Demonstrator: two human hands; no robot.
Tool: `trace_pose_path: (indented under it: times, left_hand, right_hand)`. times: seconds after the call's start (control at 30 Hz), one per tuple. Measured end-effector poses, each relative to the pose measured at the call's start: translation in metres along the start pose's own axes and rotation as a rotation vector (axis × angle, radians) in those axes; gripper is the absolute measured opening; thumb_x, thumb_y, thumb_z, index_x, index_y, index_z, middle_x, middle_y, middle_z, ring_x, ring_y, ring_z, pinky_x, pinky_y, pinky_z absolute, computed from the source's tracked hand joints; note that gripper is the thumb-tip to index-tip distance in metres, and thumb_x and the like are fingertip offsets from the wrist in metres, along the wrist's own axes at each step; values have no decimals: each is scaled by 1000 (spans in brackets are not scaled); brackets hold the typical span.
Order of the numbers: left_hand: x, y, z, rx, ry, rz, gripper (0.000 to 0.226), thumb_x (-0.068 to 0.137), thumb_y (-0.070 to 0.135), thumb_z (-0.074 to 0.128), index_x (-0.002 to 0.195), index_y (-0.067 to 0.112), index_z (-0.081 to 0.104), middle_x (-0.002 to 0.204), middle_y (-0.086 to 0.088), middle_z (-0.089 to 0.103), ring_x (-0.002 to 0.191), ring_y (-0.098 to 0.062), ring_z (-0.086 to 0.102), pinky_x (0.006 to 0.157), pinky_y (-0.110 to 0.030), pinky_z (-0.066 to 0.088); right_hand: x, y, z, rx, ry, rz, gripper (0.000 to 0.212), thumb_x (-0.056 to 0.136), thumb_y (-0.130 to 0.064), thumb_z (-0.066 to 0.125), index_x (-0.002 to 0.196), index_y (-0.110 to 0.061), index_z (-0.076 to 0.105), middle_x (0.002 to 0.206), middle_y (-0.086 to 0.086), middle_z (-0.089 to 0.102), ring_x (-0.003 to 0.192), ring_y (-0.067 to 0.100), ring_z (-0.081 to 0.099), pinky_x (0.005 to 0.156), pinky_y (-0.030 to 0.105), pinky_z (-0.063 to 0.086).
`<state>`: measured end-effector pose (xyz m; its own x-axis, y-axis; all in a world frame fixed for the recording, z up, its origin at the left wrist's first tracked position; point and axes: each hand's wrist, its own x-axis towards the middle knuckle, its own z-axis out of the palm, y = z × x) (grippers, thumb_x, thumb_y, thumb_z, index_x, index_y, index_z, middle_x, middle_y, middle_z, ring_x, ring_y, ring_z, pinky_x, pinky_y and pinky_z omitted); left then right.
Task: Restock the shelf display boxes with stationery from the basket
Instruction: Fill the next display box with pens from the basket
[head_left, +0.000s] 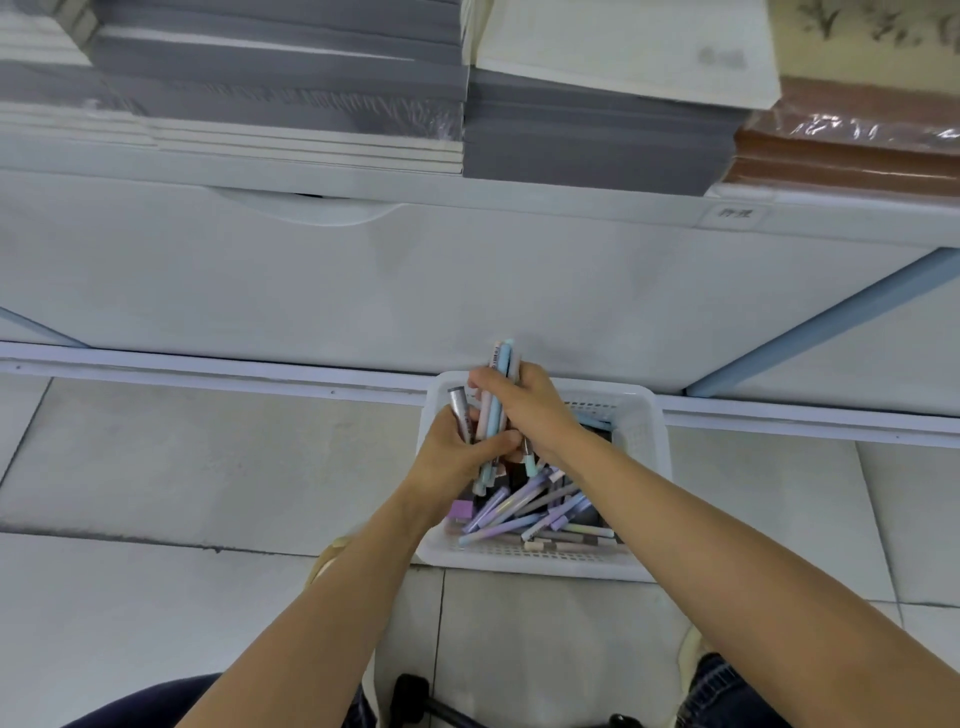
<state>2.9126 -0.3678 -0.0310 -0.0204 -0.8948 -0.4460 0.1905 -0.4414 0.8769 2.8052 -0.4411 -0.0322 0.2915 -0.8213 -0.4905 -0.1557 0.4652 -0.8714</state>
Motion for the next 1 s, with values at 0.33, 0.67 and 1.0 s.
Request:
trace_pose_path:
  times: [0.33,0.67,1.0]
  left_hand:
    - [-10,23,8,92,131,44,13,92,6,59,91,6,46,58,-6,43,43,-14,39,40,-24,36]
    - [-27,73,10,69,291,186,13,89,10,68,86,9,55,55,0,46,40,-11,41,41,-21,40]
    - [-63,123,14,217,233,306,20,85,24,74,85,8,63,51,3,58,41,-10,48,40,-23,40]
  right_hand:
    - [-22,-25,-7,113,77,-12,55,100,-55,32,86,-15,67,58,-3,47,41,9,33,43,23,27]
    - [-42,-66,-42,-259,-331,-149,21,103,-20,42,93,-17,60,73,0,49,61,10,47,57,20,43]
    - [-88,-120,-58,-572,-500,-322,32,97,-43,51,113,-21,68,74,-1,46,68,13,45,63,23,43]
